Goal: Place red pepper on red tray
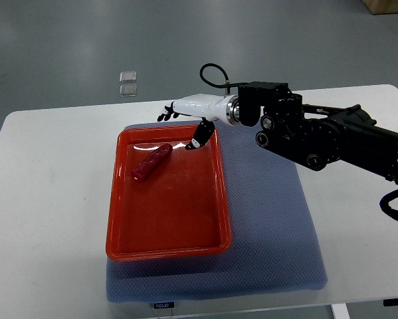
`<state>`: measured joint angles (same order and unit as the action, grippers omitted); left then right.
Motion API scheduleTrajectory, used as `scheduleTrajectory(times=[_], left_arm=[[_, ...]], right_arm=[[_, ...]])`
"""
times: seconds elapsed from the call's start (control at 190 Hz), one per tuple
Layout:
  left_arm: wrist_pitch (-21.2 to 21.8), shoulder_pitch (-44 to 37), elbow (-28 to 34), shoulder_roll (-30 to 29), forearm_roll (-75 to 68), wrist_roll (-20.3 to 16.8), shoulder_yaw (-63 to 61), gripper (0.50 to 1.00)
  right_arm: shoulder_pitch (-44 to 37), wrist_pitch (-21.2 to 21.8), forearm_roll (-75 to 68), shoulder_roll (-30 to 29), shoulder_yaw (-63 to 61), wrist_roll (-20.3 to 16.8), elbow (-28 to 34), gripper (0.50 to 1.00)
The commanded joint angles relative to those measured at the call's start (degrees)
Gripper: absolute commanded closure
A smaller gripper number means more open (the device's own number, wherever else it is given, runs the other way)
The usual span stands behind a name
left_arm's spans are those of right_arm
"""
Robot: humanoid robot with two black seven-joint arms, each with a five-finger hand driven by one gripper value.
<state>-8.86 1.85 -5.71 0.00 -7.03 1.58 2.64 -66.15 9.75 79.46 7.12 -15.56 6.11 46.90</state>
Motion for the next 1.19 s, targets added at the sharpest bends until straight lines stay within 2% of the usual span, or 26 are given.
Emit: scheduleTrajectory(times=[0.0, 0.106, 0.258, 0.417, 0.586, 0.744, 0.913, 1.182], left_arm=[[0.0, 0.0, 0.0, 0.0, 0.0, 0.0, 0.0, 0.500], [0.0, 0.0, 0.0, 0.0, 0.0, 0.0, 0.0, 0.500], [0.0, 0.0, 0.0, 0.0, 0.0, 0.0, 0.0, 0.500], [0.1, 0.0, 0.0, 0.0, 0.0, 0.0, 0.0, 0.500], [0.0, 0.0, 0.0, 0.0, 0.0, 0.0, 0.0, 0.500], [0.0, 0.0, 0.0, 0.0, 0.0, 0.0, 0.0, 0.500], [0.0, 0.0, 0.0, 0.0, 0.0, 0.0, 0.0, 0.500], [0.1, 0.0, 0.0, 0.0, 0.0, 0.0, 0.0, 0.500]], right_arm=[[2.9, -0.1, -5.1, 3.0, -6.1, 0.0, -0.2, 0.677], [6.3, -0.2, -9.0, 4.6, -12.5, -0.4, -1.2, 0.675], [11.6, -1.4, -15.5, 5.0, -22.8, -0.5, -6.0, 0.677], [16.8, -5.8, -26.7, 5.1, -30.7, -0.5, -7.5, 0.675], [20.4, -11.0, -37.7, 4.8, -32.8, -0.3, -7.4, 0.675], [21.6, -16.3, -46.1, 4.4, -32.9, 0.2, -7.3, 0.599], [21.7, -16.4, -53.0, 4.6, -32.9, 0.2, -7.3, 0.585], [22.6, -16.0, -53.7, 3.6, -35.7, 0.3, -6.7, 0.583]])
